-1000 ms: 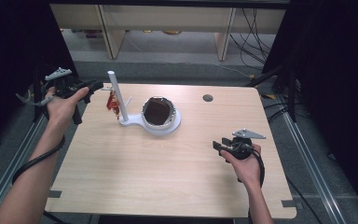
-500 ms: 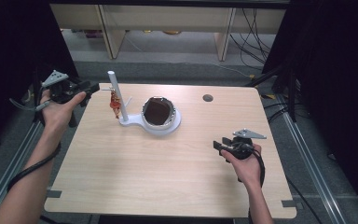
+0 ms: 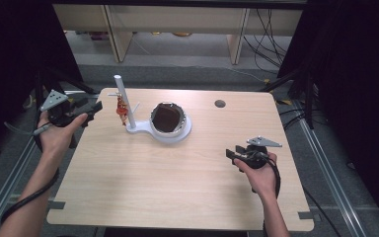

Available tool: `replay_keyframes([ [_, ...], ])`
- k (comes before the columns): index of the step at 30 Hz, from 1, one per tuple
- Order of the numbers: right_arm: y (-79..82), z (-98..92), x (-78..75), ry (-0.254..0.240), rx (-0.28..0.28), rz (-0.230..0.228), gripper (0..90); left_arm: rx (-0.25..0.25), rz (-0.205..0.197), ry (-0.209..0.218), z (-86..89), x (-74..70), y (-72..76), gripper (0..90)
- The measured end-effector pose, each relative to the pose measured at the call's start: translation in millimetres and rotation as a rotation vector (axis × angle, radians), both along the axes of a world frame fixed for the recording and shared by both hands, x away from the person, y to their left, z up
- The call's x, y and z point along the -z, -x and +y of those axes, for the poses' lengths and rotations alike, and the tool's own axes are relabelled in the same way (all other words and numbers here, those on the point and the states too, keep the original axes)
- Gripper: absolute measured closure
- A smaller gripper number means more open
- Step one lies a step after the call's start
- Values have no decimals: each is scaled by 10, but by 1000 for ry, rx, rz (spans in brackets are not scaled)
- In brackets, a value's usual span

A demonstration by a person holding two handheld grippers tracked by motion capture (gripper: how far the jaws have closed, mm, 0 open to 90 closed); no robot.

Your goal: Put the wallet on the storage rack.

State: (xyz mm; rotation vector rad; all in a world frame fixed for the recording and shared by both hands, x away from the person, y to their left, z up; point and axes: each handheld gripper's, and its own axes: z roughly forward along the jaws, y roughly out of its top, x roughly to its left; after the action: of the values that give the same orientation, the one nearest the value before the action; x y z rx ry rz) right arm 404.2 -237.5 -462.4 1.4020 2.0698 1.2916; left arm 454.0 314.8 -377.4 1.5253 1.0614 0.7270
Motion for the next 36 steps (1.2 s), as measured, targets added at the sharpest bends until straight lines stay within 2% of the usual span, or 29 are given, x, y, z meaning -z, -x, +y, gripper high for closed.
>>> replay_keyframes([
  [3, 10, -2, -11, 16, 8, 12, 525, -5, 2, -12, 6, 78, 66, 357],
  [5, 5, 2, -1, -6, 1, 12, 525, -7, 3, -24, 16, 135, 112, 354],
  [14, 5, -2, 4, 9, 15, 6, 525, -20, 10, -43, 38, 373, 289, 349],
  [17, 7, -3, 3, 6, 9, 12, 524, -9, 18, -52, 18, 483, 332, 349],
  [19, 11, -5, 1, 14, 11, 19, 523, -3, 32, -48, 0, 581, 360, 349],
  [21, 3, -11, 15, 15, 7, 1, 522, 5, 45, -40, -25, 710, 383, 349],
  [22, 4, -10, 18, 10, 5, 10, 521, 7, 53, -38, -33, 764, 400, 349],
  [24, 2, -12, 23, 21, 16, 12, 521, 6, 72, -35, -44, 837, 422, 350],
  [28, 3, -10, 32, 9, 11, 14, 518, 13, 96, -18, -90, 1001, 478, 349],
  [29, -7, -8, 46, 28, 19, 3, 517, 13, 100, -17, -108, 1049, 494, 349],
  [32, 1, -10, 46, 15, 5, 14, 515, 11, 104, -28, -133, 1156, 536, 350],
  [36, 3, -10, 55, 14, 9, 18, 514, -1, 110, 0, -132, 1291, 595, 350],
])
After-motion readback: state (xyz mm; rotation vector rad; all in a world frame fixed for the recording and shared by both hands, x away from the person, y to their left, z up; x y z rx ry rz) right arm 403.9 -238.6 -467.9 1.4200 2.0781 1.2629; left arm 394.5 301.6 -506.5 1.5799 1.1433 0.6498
